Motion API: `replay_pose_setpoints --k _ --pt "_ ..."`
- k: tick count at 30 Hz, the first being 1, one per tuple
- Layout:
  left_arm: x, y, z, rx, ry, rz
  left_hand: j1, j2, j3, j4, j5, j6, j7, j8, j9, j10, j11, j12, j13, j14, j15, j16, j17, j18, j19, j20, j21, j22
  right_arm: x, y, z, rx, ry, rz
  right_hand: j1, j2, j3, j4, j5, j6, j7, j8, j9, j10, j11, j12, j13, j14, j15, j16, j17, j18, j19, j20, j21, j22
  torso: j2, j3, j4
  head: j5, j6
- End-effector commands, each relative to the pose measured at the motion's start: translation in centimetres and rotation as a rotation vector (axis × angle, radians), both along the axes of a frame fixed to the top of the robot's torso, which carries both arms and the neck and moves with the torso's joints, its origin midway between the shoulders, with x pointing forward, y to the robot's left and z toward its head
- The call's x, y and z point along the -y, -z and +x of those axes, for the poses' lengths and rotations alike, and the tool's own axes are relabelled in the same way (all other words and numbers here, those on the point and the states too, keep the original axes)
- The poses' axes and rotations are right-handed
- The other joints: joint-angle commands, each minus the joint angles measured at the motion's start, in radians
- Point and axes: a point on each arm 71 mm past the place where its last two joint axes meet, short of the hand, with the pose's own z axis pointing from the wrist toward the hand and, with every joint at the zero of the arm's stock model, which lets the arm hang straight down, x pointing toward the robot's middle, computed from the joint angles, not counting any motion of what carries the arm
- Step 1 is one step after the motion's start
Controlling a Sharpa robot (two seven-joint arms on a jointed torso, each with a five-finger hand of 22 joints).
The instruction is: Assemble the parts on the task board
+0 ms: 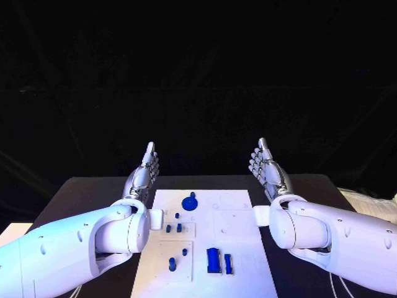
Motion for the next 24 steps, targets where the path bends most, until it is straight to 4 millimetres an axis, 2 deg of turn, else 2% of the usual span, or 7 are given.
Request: replay_pose_setpoints --k 1,12,14,16,18,19,24 --pt "0.03 -0.31 -0.03 0.036 -0.009 0.016 -0.081 0.0 -0.044 0.0 -0.007 -0.057 -0.003 -0.007 -0.002 -0.062 -0.001 -0.007 -0.001 -0.056 -0.001 -0.011 -0.002 -0.015 -0.048 -0.006 -0.007 -0.052 -0.01 -0.17 -0.02 0.02 0.006 0.0 -0.085 0.0 -0.008 -0.001 -0.005 -0.055 -0.003 -0.003 -0.002 -0.063 -0.001 -0.007 -0.003 -0.063 0.0 -0.004 -0.005 -0.021 -0.059 -0.005 -0.008 -0.002 0.0 -0.0001 0.0001 0.0 0.0" --pt "0.03 -0.31 -0.03 0.036 -0.009 0.016 -0.146 0.0 -0.044 0.0 -0.007 -0.101 -0.003 -0.007 -0.002 -0.11 -0.001 -0.007 -0.001 -0.101 -0.001 -0.011 -0.002 -0.015 -0.084 -0.006 -0.007 -0.052 -0.01 -0.17 -0.02 0.02 0.006 0.0 -0.153 0.0 -0.008 -0.001 -0.005 -0.097 -0.003 -0.003 -0.002 -0.111 -0.001 -0.007 -0.003 -0.112 0.0 -0.004 -0.005 -0.021 -0.106 -0.005 -0.008 -0.002 0.0 -0.0001 0.0001 0.0 0.0" --pt "0.03 -0.31 -0.03 0.036 -0.009 0.016 -0.152 0.0 -0.044 0.0 -0.007 -0.107 -0.003 -0.007 -0.002 -0.117 -0.001 -0.007 -0.001 -0.107 -0.001 -0.011 -0.002 -0.015 -0.154 -0.006 -0.007 -0.052 -0.01 -0.17 -0.02 0.02 0.006 0.0 -0.162 0.0 -0.008 -0.001 -0.005 -0.104 -0.003 -0.003 -0.002 -0.119 -0.001 -0.007 -0.003 -0.121 0.0 -0.004 -0.005 -0.021 -0.113 -0.005 -0.008 -0.002 0.0 -0.0001 0.0001 0.0 0.0" --pt "0.03 -0.31 -0.03 0.036 -0.009 0.016 -0.162 0.0 -0.044 0.0 -0.007 -0.115 -0.003 -0.007 -0.002 -0.124 -0.001 -0.007 -0.001 -0.111 -0.001 -0.011 -0.002 -0.015 -0.154 -0.006 -0.007 -0.052 -0.01 -0.17 -0.02 0.02 0.006 0.0 -0.274 0.0 -0.008 -0.001 -0.005 -0.178 -0.003 -0.003 -0.002 -0.202 -0.001 -0.007 -0.003 -0.204 0.0 -0.004 -0.005 -0.021 -0.192 -0.005 -0.008 -0.002 0.0 -0.0001 0.0001 0.0 0.0" --pt "0.03 -0.31 -0.03 0.036 -0.009 0.016 -0.169 0.0 -0.044 0.0 -0.007 -0.186 -0.003 -0.007 -0.002 -0.126 -0.001 -0.007 -0.001 -0.185 -0.001 -0.011 -0.002 -0.015 -0.154 -0.006 -0.007 -0.052 -0.01 -0.17 -0.02 0.02 0.006 0.0 -0.274 0.0 -0.008 -0.001 -0.005 -0.178 -0.003 -0.003 -0.002 -0.202 -0.001 -0.007 -0.003 -0.204 0.0 -0.004 -0.005 -0.021 -0.192 -0.005 -0.008 -0.002 0.0 -0.0001 0.0001 0.0 0.0" --pt "0.03 -0.31 -0.03 0.036 -0.009 0.016 -0.172 0.0 -0.044 0.0 -0.007 -0.186 -0.003 -0.007 -0.002 -0.199 -0.001 -0.007 -0.001 -0.185 -0.001 -0.011 -0.002 -0.015 -0.154 -0.006 -0.007 -0.052 -0.01 -0.17 -0.02 0.02 0.006 0.0 -0.274 0.0 -0.008 -0.001 -0.005 -0.178 -0.003 -0.003 -0.002 -0.202 -0.001 -0.007 -0.003 -0.204 0.0 -0.004 -0.005 -0.021 -0.192 -0.005 -0.008 -0.002 0.0 -0.0001 0.0001 0.0 0.0" --pt "0.03 -0.31 -0.03 0.036 -0.009 0.016 -0.262 0.0 -0.044 0.0 -0.007 -0.186 -0.003 -0.007 -0.002 -0.199 -0.001 -0.007 -0.001 -0.185 -0.001 -0.011 -0.002 -0.015 -0.154 -0.006 -0.007 -0.052 -0.01 -0.17 -0.02 0.02 0.006 0.0 -0.274 0.0 -0.008 -0.001 -0.005 -0.178 -0.003 -0.003 -0.002 -0.202 -0.001 -0.007 -0.003 -0.204 0.0 -0.004 -0.005 -0.021 -0.192 -0.005 -0.008 -0.002 0.0 -0.0001 0.0001 0.0 0.0"
